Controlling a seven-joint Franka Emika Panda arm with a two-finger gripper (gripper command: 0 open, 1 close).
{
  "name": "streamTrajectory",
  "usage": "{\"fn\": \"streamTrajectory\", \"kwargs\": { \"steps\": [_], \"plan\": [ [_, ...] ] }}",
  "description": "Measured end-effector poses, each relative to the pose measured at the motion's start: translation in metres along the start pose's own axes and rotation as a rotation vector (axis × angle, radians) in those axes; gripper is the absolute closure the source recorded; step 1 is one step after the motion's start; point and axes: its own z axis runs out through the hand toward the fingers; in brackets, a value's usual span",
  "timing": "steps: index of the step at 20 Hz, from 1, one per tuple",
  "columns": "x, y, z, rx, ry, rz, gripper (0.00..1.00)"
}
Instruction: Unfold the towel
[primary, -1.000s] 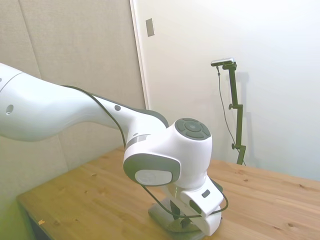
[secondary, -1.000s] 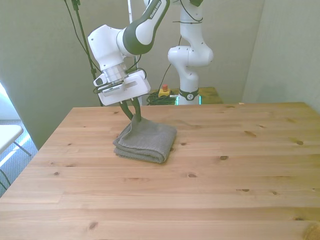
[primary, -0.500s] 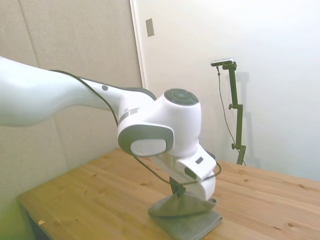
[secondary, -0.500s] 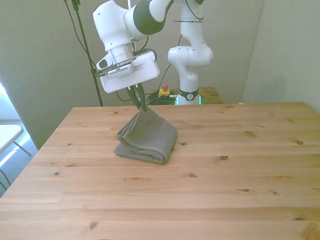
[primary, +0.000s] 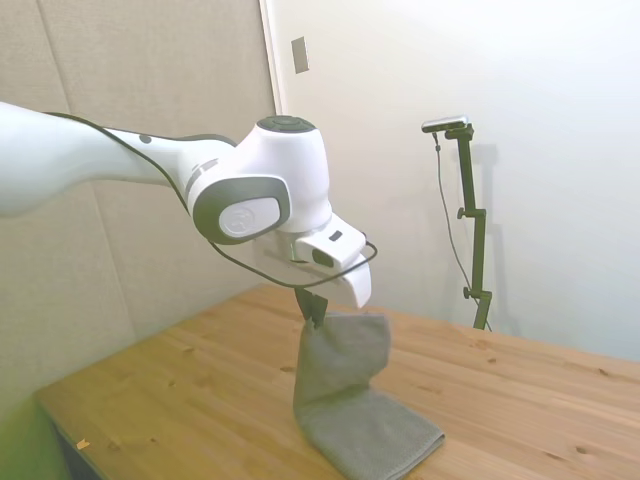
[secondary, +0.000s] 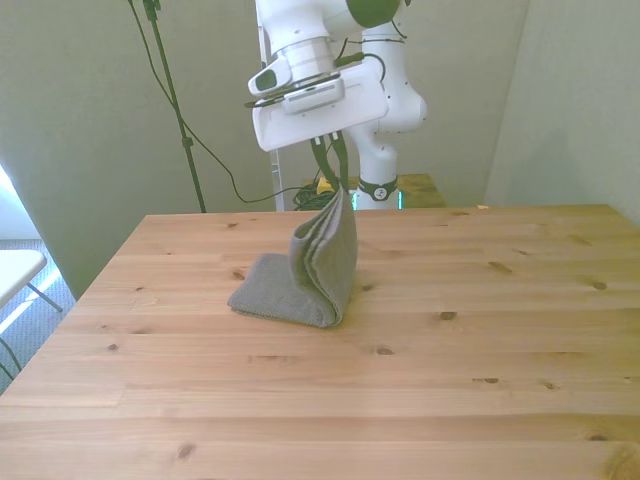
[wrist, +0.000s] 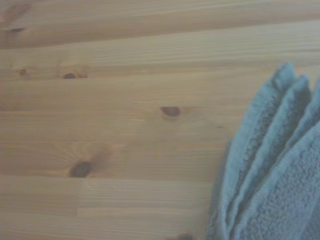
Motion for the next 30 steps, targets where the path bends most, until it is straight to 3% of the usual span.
{"fn": "streamTrajectory", "kwargs": {
  "steps": [3, 4, 12, 16, 19, 21, 27, 30],
  "plan": [
    [-0.019, -0.033, 0.009, -0.012, -0.015, -0.075, 1.0],
    [-0.027, -0.044, 0.016, -0.032, -0.031, -0.122, 0.0],
    [-0.056, -0.08, 0.067, -0.089, -0.197, -0.487, 0.0],
    [-0.052, -0.09, 0.071, -0.029, -0.278, -0.65, 0.0],
    [-0.049, -0.093, 0.073, 0.006, -0.29, -0.72, 0.0],
    [-0.049, -0.093, 0.072, -0.003, -0.286, -0.683, 0.0],
    [-0.059, -0.104, 0.052, -0.098, -0.219, -0.393, 0.0],
    [-0.058, -0.09, 0.054, -0.133, -0.166, -0.263, 0.0]
  ]
}}
